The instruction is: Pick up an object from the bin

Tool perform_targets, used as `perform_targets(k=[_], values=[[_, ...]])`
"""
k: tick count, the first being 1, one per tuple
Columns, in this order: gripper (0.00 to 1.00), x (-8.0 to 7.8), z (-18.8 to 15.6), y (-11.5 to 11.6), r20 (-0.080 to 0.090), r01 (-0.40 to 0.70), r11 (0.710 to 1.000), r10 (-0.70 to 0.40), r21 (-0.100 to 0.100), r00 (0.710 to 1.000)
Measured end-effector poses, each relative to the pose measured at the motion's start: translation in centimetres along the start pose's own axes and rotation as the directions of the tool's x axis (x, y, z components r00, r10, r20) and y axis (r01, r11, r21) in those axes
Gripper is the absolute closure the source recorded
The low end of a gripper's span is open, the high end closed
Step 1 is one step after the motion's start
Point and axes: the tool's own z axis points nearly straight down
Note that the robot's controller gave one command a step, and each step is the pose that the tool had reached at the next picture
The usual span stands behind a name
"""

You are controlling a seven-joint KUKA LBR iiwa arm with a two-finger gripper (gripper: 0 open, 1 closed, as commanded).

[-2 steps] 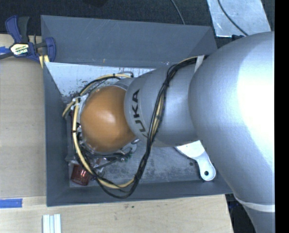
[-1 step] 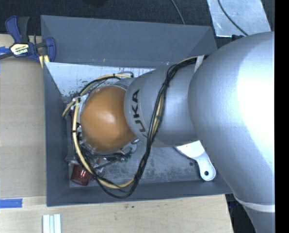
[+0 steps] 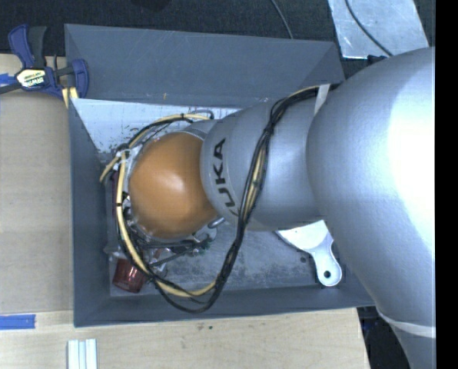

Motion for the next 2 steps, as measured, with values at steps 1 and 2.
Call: perform_targets(k=[1,2], values=[[1.00,-0.13,-1.80,-0.09,0.004,-0.001,1.000,0.001,0.002,1.000],[1.00,-0.19,-2.41,-0.14,0.007,-0.003,1.000,0.003,0.004,1.000]])
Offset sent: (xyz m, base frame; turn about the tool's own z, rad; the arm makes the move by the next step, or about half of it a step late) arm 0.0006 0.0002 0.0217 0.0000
